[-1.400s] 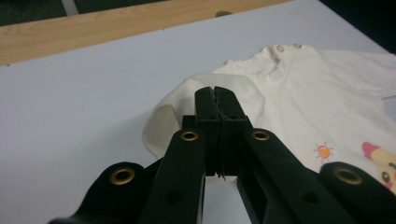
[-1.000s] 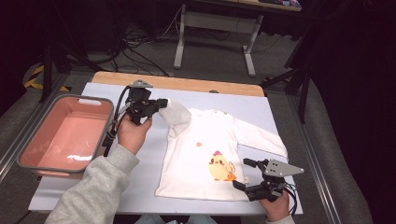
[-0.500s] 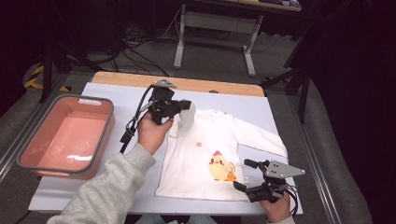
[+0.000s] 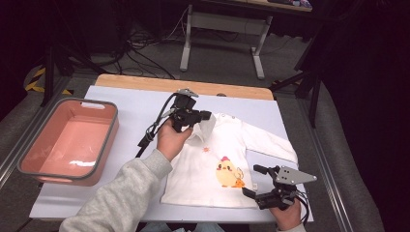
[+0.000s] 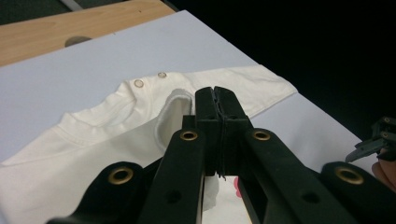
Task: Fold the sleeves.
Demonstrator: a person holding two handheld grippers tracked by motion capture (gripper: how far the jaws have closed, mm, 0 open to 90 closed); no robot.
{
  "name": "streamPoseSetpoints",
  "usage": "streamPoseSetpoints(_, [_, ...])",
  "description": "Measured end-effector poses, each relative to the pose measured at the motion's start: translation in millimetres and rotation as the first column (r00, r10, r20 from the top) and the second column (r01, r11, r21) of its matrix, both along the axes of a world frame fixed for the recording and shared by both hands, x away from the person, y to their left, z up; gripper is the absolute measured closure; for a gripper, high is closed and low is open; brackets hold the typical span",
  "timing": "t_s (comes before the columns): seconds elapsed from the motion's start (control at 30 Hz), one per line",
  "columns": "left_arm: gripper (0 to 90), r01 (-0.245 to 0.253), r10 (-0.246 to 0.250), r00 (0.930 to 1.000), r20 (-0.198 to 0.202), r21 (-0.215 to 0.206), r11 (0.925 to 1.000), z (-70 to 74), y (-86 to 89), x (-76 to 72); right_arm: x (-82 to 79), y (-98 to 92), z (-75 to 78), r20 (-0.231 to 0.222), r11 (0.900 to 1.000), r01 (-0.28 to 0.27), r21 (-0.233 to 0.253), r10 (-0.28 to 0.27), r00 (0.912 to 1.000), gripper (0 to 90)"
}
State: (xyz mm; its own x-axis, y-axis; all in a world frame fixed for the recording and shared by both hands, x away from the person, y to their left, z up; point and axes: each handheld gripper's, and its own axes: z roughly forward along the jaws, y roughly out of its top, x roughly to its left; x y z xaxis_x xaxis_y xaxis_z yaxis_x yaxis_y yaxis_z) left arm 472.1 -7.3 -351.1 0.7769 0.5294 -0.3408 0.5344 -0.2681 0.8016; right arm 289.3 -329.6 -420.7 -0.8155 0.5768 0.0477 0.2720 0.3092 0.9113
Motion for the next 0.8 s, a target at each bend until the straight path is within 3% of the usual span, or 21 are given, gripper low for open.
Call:
streamPoseSetpoints(0.23, [89.1, 0.021, -0.02, 0.9989, -0.042, 0.01, 0.9997, -13.3, -15.0, 4.1, -0.6, -0.7, 0.8, 0.006, 1.0, 0.001, 0.002, -0.001, 1.0, 9.2])
streamPoseSetpoints(0.4, [89.0, 0.041, -0.039, 0.9981, -0.047, 0.04, 0.9984, -20.5, -28.1, 3.6, -0.9, -0.9, 1.1, 0.007, 1.0, 0.001, 0.003, -0.001, 1.0, 9.2])
streamPoseSetpoints(0.6, [88.9, 0.073, -0.07, 0.9954, -0.066, 0.048, 0.9962, -28.0, -44.3, 3.1, -1.5, -1.5, 1.7, 0.008, 1.0, -0.001, 0.004, 0.0, 1.0, 9.2])
streamPoseSetpoints(0.63, [88.7, 0.092, -0.09, 0.9935, -0.07, 0.033, 0.9952, -28.9, -47.3, 2.2, -1.5, -1.8, 1.7, 0.007, 1.0, 0.0, 0.004, 0.0, 1.0, 9.2])
streamPoseSetpoints(0.7, [84.4, 0.17, -0.172, 0.9811, -0.089, -0.029, 0.985, -30.6, -54.0, 0.1, -1.3, -2.3, 1.7, 0.009, 1.0, 0.0, 0.004, 0.0, 1.0, 9.2])
streamPoseSetpoints(0.73, [78.5, 0.212, -0.215, 0.9723, -0.093, -0.033, 0.9766, -31.3, -58.0, -1.3, -1.3, -2.3, 1.8, 0.009, 1.0, 0.0, 0.004, 0.0, 1.0, 9.2])
streamPoseSetpoints(0.8, [69.9, 0.254, -0.254, 0.9633, -0.086, -0.013, 0.9671, -30.9, -62.0, -4.3, -1.5, -2.5, 1.9, 0.013, 1.0, -0.002, 0.005, 0.002, 0.9999, 9.2])
